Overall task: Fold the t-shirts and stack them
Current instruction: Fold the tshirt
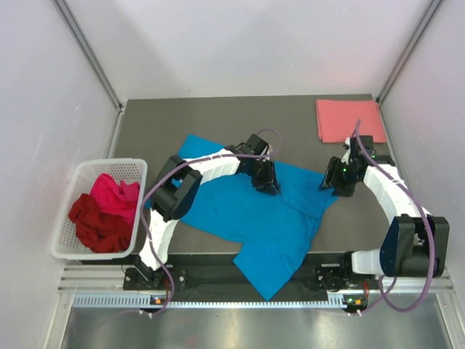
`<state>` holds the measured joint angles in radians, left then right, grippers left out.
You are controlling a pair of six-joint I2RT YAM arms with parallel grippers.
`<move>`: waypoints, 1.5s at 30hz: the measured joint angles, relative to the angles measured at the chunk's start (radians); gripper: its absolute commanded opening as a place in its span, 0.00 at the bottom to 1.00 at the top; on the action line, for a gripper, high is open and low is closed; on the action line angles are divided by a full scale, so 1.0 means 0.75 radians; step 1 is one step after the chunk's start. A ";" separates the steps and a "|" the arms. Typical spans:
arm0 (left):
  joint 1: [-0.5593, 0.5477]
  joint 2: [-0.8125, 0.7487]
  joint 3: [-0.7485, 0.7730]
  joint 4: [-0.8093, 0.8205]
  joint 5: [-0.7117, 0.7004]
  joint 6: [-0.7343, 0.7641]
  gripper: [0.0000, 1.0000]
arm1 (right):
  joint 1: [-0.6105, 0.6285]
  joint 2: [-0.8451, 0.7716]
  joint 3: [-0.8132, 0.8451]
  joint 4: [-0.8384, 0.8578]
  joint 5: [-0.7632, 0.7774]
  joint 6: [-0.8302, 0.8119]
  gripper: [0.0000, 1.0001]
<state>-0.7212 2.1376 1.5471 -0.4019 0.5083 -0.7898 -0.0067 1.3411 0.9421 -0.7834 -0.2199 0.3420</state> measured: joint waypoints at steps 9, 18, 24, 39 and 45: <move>-0.086 0.078 0.000 0.068 -0.036 -0.174 0.29 | -0.031 -0.113 -0.036 -0.053 -0.034 -0.035 0.53; -0.111 0.103 0.002 0.117 -0.019 -0.249 0.32 | -0.027 -0.123 -0.054 -0.070 -0.053 -0.047 0.52; -0.109 0.109 0.015 0.126 -0.014 -0.255 0.33 | -0.021 -0.123 -0.054 -0.069 -0.060 -0.048 0.52; -0.109 0.177 0.225 -0.020 -0.090 -0.143 0.00 | -0.021 -0.124 -0.054 -0.069 -0.040 -0.059 0.53; -0.109 0.170 0.256 -0.164 -0.094 -0.070 0.00 | -0.022 -0.106 -0.054 -0.070 0.027 -0.059 0.56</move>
<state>-0.8032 2.2654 1.7393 -0.5251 0.4381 -0.8425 -0.0235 1.2613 0.9016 -0.8356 -0.1993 0.2977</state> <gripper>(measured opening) 0.018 0.544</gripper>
